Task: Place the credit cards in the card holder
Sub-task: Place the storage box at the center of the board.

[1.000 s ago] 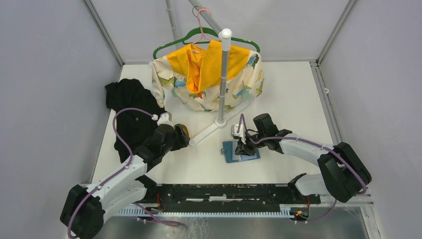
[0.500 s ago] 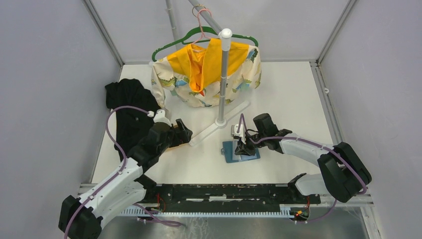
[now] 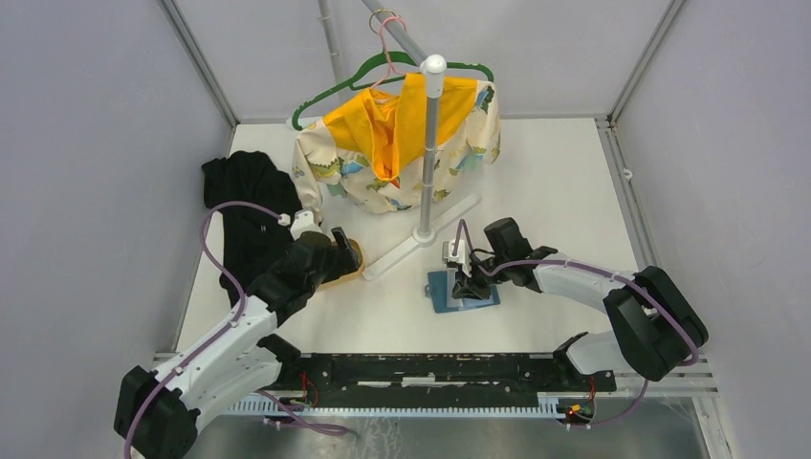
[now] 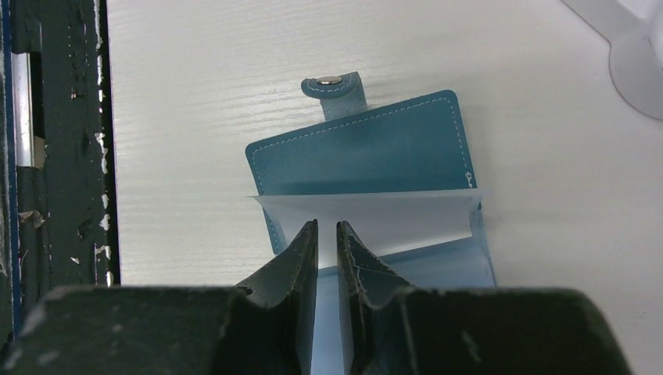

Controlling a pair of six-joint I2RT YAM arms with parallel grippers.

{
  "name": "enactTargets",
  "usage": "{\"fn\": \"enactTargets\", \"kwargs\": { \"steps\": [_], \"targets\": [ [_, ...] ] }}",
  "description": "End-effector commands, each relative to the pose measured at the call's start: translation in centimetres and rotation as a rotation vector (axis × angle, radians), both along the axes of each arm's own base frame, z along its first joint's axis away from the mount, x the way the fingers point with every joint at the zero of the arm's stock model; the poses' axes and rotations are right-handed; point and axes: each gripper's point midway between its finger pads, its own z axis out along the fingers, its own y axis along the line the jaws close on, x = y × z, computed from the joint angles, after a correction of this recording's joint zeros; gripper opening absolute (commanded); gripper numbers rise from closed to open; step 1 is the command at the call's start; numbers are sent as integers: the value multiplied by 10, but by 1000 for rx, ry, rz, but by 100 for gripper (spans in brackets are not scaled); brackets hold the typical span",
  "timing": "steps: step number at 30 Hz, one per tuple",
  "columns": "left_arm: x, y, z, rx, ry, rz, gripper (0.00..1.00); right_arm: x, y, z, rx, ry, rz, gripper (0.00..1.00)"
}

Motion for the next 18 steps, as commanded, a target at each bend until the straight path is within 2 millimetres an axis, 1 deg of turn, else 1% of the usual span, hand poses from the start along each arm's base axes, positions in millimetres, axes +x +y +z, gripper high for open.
{"fn": "enactTargets", "kwargs": {
  "steps": [1,5,7,10,16,18],
  "targets": [
    [18,4,9,9,-18,94,90,13,9,16,33,-59,9,19],
    [28,-8,0,19,22,68,84,13,9,18,35,-61,8,19],
    [34,-14,-1,24,28,49,77,13,8,18,34,-65,7,19],
    [41,-21,-3,36,39,29,75,14,8,17,31,-66,6,19],
    [48,-37,-21,54,93,-17,70,13,8,17,31,-64,7,19],
    [49,-41,-26,72,108,-31,67,14,8,17,30,-65,6,19]
  ]
}}
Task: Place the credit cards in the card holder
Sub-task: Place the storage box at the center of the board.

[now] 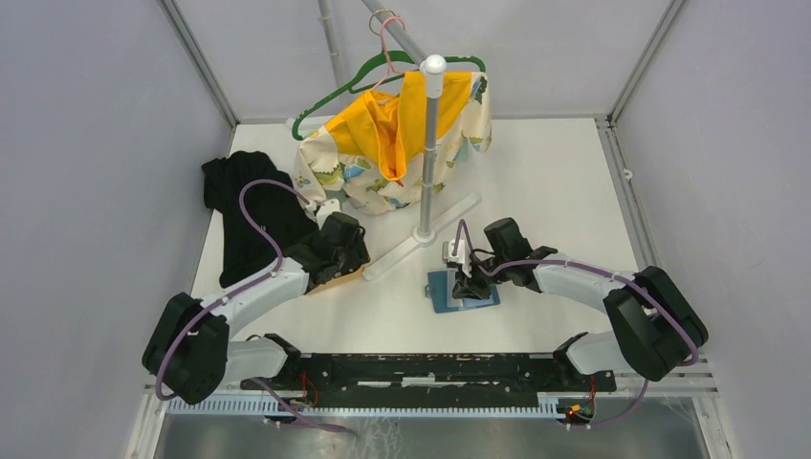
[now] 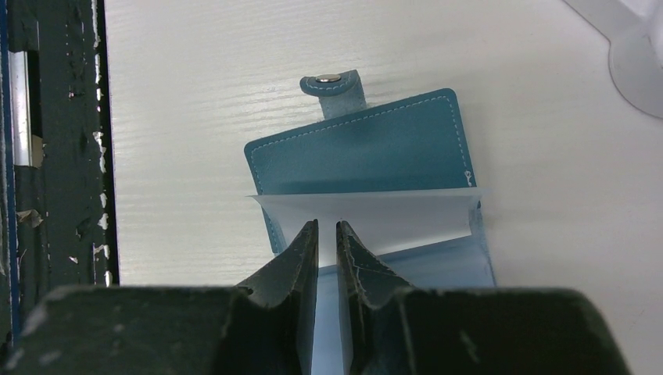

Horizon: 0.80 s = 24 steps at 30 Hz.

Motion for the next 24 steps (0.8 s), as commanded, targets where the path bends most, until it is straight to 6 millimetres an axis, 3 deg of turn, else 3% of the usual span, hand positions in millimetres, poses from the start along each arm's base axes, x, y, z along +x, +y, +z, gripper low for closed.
{"fn": "enactTargets", "kwargs": {
  "steps": [1,10,19,24],
  "targets": [
    [17,-22,9,-19,-34,-41,64,13,8,17,33,-65,7,19],
    [17,-32,3,29,-17,-106,48,13,8,17,33,-65,9,19],
    [13,-15,-15,152,44,-93,21,13,8,18,36,-65,10,19],
    [16,-14,-15,170,42,-99,7,13,9,18,37,-65,11,19]
  ]
}}
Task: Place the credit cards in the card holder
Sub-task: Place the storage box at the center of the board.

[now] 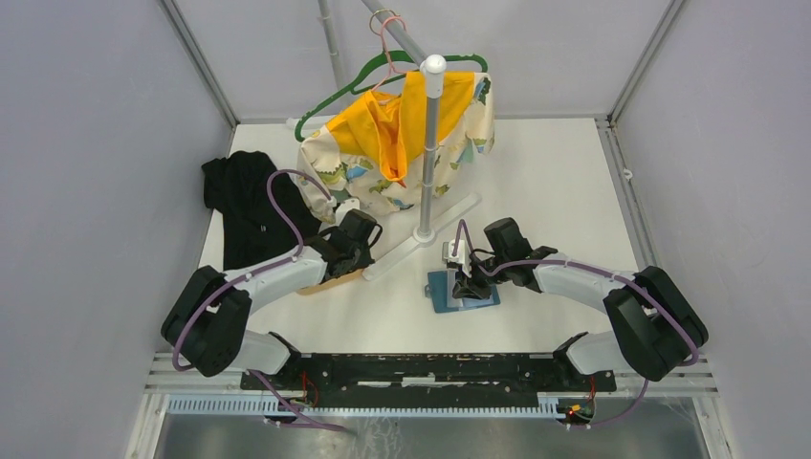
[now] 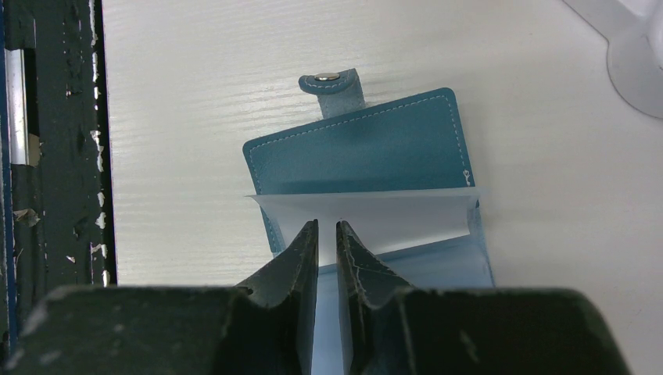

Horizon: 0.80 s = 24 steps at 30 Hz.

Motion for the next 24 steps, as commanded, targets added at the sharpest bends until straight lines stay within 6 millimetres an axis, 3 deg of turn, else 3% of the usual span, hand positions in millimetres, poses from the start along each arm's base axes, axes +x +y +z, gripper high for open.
{"fn": "enactTargets", "kwargs": {
  "steps": [1,7,11,17,24],
  "targets": [
    [11,6,10,64,-37,-15,5,11,9,19,41,-58,12,19],
    [20,-3,21,46,-61,-27,2,12,9,18,40,-57,10,19],
    [17,11,22,104,-65,9,2,11,9,18,41,-57,12,19],
    [-6,21,16,77,-42,15,2,10,9,18,42,-53,15,19],
    [-34,11,27,-24,-40,-25,2,10,9,15,38,-44,12,19]
  ]
}}
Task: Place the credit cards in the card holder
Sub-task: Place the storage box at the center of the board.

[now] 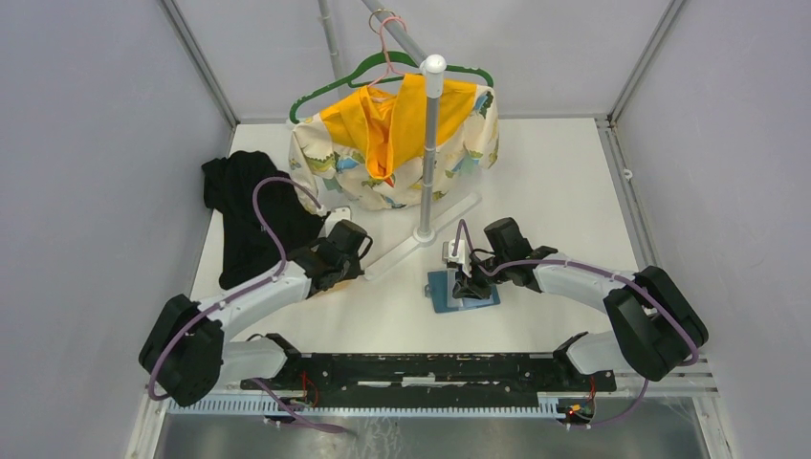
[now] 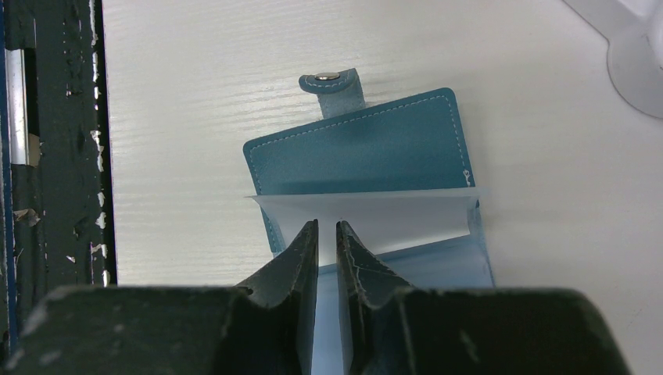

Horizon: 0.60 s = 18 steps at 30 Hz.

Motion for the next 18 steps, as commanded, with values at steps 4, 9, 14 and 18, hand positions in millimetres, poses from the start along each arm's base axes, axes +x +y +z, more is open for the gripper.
{"fn": "enactTargets", "kwargs": {
  "steps": [4,9,14,18],
  "targets": [
    [-23,-20,17,-129,-20,-44,2,10,9,16,39,-44,13,19],
    [-42,-38,16,-175,4,-91,2,10,9,16,40,-48,12,19],
    [-60,-53,18,-207,6,-114,2,10,9,17,43,-47,12,19],
    [-73,-73,18,-234,17,-159,2,10,10,17,45,-51,12,19]
  ]
}}
